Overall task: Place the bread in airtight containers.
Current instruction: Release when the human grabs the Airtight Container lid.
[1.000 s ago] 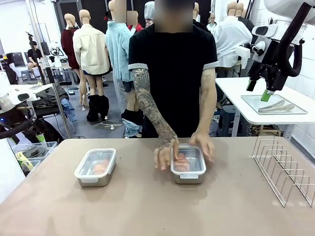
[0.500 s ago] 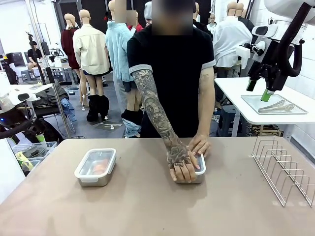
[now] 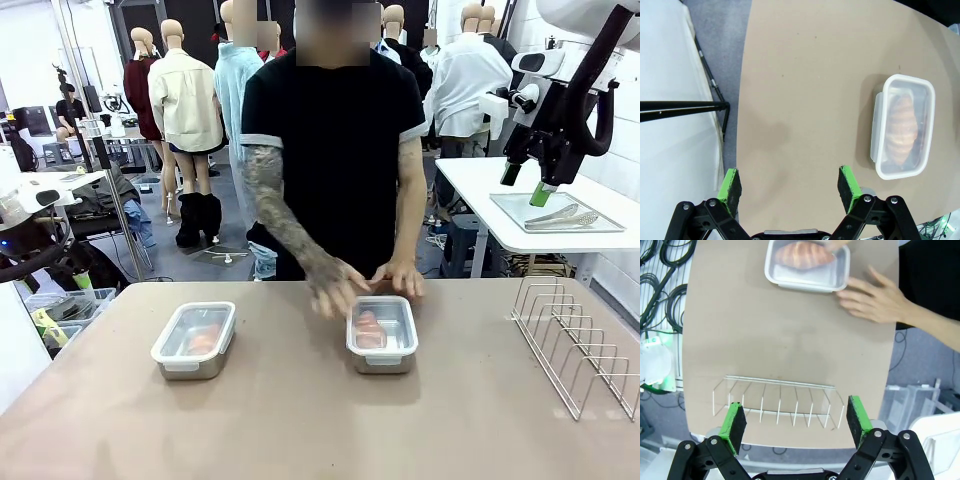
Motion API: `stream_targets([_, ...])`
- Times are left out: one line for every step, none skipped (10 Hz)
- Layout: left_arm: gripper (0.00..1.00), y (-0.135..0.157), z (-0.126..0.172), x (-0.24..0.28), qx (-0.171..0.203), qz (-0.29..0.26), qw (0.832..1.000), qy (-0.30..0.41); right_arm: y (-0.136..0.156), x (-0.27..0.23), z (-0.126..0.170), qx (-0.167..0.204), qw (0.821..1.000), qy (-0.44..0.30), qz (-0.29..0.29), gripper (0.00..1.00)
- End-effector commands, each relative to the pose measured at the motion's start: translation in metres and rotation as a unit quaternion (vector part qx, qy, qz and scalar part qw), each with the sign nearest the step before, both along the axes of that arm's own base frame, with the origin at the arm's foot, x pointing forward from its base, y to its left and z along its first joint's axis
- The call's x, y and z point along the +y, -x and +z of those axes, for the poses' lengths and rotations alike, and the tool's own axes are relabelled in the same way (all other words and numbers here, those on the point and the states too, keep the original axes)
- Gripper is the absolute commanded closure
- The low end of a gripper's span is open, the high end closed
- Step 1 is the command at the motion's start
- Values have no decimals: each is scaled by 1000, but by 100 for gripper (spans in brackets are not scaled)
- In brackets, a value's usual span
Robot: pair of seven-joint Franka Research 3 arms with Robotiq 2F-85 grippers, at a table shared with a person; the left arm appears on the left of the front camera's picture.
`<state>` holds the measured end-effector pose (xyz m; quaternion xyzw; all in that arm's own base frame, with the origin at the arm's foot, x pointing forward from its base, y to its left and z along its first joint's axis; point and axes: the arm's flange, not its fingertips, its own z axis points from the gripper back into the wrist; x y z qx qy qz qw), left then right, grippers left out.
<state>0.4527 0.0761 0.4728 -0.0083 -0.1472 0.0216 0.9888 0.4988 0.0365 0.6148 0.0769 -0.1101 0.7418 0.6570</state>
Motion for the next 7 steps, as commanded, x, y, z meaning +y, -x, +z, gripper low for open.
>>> stream_targets([0,0,0,1,0,3,1000,-1,-2,1,1,0,1000,5,-4,0])
stream_targets([0,0,0,1,0,3,1000,-1,-2,1,1,0,1000,5,-4,0])
stream_targets([0,0,0,1,0,3,1000,-1,-2,1,1,0,1000,5,-4,0])
stream_targets([0,0,0,1,0,3,1000,-1,-2,1,1,0,1000,5,-4,0])
stream_targets([0,0,0,1,0,3,1000,-1,-2,1,1,0,1000,5,-4,0])
stream_targets([0,0,0,1,0,3,1000,-1,-2,1,1,0,1000,5,-4,0])
stream_targets([0,0,0,1,0,3,1000,-1,-2,1,1,0,1000,5,-4,0])
